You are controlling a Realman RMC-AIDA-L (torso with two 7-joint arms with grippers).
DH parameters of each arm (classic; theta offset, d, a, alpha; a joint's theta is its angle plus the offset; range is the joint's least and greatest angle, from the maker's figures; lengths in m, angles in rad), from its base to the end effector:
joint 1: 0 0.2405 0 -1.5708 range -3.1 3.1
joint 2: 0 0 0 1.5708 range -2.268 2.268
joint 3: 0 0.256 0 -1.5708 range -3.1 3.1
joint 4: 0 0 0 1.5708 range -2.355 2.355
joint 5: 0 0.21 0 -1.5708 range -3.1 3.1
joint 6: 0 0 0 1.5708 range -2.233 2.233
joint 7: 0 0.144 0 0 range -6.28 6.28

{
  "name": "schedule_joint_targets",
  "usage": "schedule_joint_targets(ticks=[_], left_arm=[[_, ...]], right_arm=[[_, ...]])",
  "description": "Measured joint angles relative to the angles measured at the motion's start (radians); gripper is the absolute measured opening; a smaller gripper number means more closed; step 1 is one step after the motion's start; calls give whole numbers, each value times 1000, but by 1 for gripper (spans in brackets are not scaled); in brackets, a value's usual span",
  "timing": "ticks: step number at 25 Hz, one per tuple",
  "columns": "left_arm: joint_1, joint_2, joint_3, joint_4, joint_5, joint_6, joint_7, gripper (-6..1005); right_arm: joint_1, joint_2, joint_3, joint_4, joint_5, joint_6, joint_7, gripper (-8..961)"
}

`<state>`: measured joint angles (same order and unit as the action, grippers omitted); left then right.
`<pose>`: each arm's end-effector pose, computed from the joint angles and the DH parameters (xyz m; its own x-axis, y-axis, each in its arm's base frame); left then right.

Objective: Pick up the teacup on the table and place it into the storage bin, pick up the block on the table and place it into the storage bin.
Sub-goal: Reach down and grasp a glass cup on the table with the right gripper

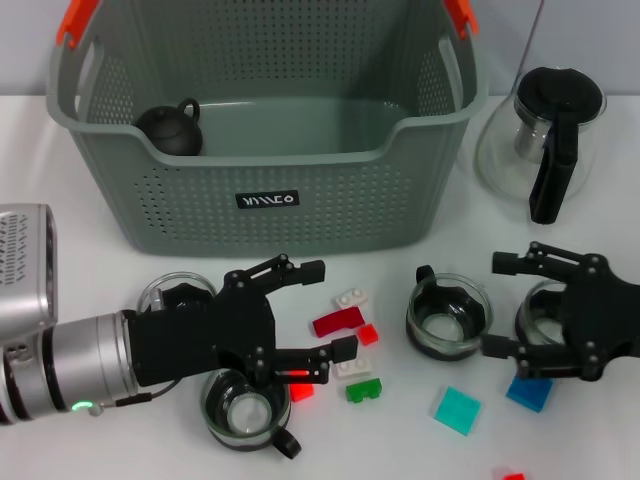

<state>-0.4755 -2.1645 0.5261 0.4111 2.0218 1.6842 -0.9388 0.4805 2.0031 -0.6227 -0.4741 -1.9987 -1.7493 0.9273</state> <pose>-0.2588 0.2699 -0.0551 0.7155 0.1737 0.6767 0.3318 -0.9369 -0.1103 0.2845 0.2874 0.0085 0.8325 -0.0559 -0.5511 -0.1866 -0.9651 -0.1840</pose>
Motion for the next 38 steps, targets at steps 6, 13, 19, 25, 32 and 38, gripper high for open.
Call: schedule_joint_targets(ticks=[6, 13, 19, 25, 32, 38], left_arm=[[0, 0, 8, -1, 0, 8, 0, 950], [-6, -2, 14, -34, 0, -9, -1, 950], [-6, -3, 14, -61, -8, -41, -2, 950], [-6, -5, 11, -77, -8, -57, -2, 950], [-5, -6, 14, -77, -7, -55, -2, 950], [1, -6, 7, -77, -8, -50, -2, 951]], right_arm=[[-27, -19, -7, -157, -73, -40, 122, 942], [-29, -22, -1, -409, -251, -94, 297, 941], [9, -15, -9, -580, -406, -139, 432, 941], [74, 13, -9, -640, -572, -134, 463, 940], [112, 57, -77, -637, -640, -64, 456, 939], [113, 82, -162, -634, -665, 8, 457, 938]])
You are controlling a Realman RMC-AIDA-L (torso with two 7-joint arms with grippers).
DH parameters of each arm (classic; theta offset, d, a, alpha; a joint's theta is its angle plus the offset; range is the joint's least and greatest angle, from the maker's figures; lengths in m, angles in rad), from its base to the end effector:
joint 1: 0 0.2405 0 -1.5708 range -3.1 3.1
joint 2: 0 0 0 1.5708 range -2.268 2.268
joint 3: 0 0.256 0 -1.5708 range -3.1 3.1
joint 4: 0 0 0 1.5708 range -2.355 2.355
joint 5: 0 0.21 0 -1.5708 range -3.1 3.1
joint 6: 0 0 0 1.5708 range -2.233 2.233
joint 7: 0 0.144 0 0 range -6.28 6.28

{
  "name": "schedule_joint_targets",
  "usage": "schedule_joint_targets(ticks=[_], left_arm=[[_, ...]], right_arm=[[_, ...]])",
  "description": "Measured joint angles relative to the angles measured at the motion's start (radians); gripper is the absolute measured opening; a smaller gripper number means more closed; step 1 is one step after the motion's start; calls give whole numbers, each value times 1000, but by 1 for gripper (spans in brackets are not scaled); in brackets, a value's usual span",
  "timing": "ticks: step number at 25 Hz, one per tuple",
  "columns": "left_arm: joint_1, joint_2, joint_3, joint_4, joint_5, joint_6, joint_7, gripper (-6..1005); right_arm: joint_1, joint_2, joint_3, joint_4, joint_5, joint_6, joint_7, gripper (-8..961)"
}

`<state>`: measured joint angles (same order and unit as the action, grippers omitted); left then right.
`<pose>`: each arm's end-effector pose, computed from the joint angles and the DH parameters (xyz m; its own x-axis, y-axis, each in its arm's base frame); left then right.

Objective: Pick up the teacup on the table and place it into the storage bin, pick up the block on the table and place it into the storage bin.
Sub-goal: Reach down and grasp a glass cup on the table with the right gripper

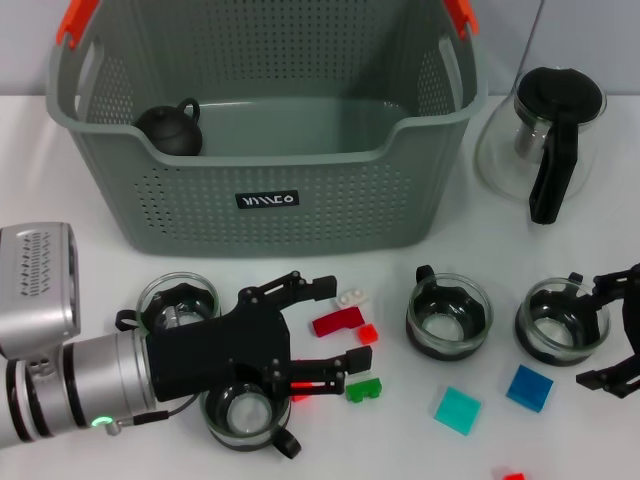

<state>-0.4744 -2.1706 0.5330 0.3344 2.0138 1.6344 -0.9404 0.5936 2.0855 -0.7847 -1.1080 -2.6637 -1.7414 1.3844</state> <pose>-0.2595 0.2634 -0.0715 0.6879 0.2414 0.6845 0.3918 -0.9174 -0.0703 0.2695 0.3311 0.0457 0.9611 -0.1273 0.2450 -0.0982 -0.9870 -0.1275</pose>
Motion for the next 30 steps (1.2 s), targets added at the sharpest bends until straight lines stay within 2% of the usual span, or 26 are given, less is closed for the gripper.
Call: schedule_joint_targets(ticks=[5, 13, 20, 26, 29, 30], left_arm=[[1, 0, -2, -11, -2, -6, 0, 951], [1, 0, -7, -23, -4, -10, 0, 951], [2, 0, -7, -25, -8, -18, 0, 951], [3, 0, -7, -25, -14, -18, 0, 951], [4, 0, -7, -25, -15, -18, 0, 951], [5, 0, -7, -25, -15, -18, 0, 951]], right_arm=[[-3, 10, -78, 4, -3, 54, 7, 932], [-1, 12, -211, 54, -46, 141, 61, 881], [-1, 13, -272, 59, -56, 170, 107, 837], [0, 14, -275, 45, -54, 155, 120, 738], [1, 13, -283, 45, -55, 151, 140, 497], [1, 13, -285, 46, -56, 151, 144, 447]])
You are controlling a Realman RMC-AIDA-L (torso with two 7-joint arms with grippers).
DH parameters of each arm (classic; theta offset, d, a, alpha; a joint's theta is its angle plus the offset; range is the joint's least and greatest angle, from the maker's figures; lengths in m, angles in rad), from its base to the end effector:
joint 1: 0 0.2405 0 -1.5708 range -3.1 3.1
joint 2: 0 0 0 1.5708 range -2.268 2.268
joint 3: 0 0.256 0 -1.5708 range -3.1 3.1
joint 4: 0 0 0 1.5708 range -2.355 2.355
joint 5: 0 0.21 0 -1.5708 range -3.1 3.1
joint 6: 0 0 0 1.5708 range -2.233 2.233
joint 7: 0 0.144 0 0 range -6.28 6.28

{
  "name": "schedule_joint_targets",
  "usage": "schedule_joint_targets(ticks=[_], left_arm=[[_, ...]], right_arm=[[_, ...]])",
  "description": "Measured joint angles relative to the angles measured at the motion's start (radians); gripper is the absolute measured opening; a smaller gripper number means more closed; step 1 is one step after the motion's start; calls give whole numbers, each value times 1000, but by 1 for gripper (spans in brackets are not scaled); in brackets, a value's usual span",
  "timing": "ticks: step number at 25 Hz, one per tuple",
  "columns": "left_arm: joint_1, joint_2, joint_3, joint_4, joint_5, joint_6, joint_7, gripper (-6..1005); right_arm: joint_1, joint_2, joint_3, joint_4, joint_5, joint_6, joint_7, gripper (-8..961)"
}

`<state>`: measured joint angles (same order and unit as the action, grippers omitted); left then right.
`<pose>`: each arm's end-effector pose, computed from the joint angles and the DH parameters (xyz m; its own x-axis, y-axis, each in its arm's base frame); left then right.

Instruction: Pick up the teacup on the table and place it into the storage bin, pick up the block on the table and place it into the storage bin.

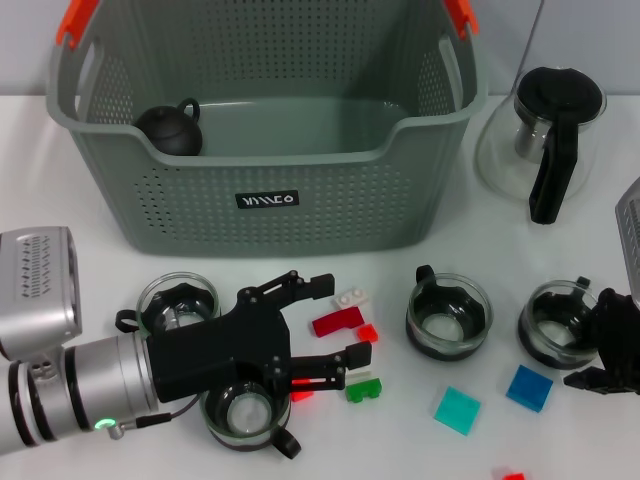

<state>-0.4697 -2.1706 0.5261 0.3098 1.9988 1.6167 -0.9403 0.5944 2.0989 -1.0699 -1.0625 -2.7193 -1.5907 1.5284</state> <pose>-0.2612 0.2624 -0.0742 0.6699 0.2603 0.6953 0.4238 -0.9030 -0.0702 0.2659 0.3379 0.0067 0.8971 -0.0939 0.4318 -0.0651 -0.9946 -0.0810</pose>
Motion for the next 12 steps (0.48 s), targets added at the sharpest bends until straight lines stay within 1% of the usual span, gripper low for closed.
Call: schedule_joint_targets(ticks=[4, 12], left_arm=[[2, 0, 0, 0, 0, 0, 0, 951], [6, 0, 0, 0, -2, 1, 0, 951]], right_arm=[[0, 0, -3, 0, 0, 0, 11, 246], [-5, -4, 8, -19, 5, -24, 17, 109]])
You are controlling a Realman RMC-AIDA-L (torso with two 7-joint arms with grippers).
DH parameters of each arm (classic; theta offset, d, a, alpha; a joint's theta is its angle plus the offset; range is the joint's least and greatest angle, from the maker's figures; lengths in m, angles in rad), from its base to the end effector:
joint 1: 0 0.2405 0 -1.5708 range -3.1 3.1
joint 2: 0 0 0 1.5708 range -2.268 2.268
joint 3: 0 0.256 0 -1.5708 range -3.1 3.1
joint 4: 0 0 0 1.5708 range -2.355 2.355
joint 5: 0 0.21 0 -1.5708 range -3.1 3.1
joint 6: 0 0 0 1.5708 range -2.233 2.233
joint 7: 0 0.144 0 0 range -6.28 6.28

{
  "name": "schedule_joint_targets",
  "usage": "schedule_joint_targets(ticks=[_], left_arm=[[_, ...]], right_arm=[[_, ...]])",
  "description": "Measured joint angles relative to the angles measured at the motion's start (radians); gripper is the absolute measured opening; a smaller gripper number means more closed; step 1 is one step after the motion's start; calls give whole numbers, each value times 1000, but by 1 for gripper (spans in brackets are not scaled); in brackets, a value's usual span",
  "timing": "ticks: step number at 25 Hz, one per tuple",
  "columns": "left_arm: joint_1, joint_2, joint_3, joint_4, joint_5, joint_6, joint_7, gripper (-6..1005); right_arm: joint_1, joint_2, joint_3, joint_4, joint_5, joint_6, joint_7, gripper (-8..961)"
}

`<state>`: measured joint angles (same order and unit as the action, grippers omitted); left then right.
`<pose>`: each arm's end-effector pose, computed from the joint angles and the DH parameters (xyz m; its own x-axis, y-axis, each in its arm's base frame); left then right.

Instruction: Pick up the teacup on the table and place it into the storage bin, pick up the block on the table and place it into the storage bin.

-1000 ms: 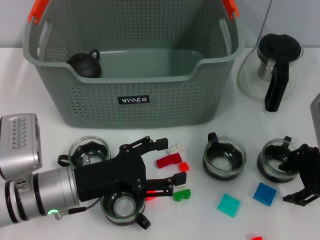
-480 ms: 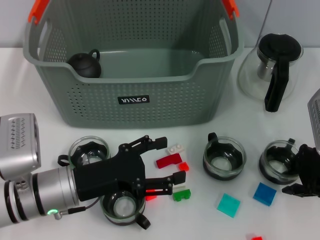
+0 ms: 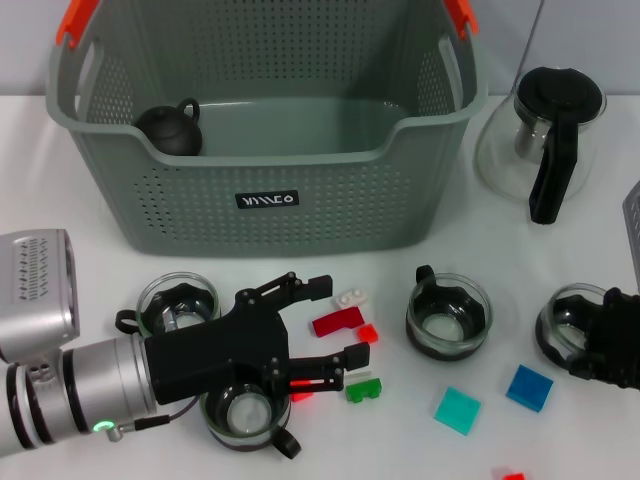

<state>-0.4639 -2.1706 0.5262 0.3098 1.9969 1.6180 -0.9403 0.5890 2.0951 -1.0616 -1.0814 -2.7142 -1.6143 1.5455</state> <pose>-0.2625 0.2610 -0.0740 0.6671 0.2633 0.6969 0.4289 -0.9006 -0.0703 0.2652 0.3363 0.0114 0.8980 -0.1148 0.4248 -0.0856 -0.9925 -0.0873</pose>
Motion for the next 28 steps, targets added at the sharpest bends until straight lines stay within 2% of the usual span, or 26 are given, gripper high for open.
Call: schedule_joint_targets(ticks=[3, 5, 10, 12, 16, 19, 22, 28], left_arm=[[0, 0, 0, 0, 0, 4, 0, 951], [0, 0, 0, 0, 0, 6, 0, 951], [4, 0, 0, 1, 0, 1, 2, 950], [9, 1, 0, 4, 1, -1, 4, 950], [17, 2, 0, 7, 1, -3, 6, 951], [18, 2, 0, 8, 1, -3, 8, 951], [18, 2, 0, 9, 0, -4, 7, 951], [24, 5, -18, 20, 2, -4, 3, 950]], right_arm=[[-8, 2, 24, -55, 8, -55, 1, 58], [-10, 3, 57, -106, 22, -119, 2, 56], [-3, 1, 132, -308, 118, -335, 56, 54], [0, -4, 122, -389, 185, -369, 111, 55], [27, -10, 20, -474, 332, -373, 245, 54], [99, -2, -9, -461, 417, -369, 289, 54], [198, 4, -10, -390, 520, -332, 318, 54], [376, -5, 0, -173, 584, -84, 331, 55]])
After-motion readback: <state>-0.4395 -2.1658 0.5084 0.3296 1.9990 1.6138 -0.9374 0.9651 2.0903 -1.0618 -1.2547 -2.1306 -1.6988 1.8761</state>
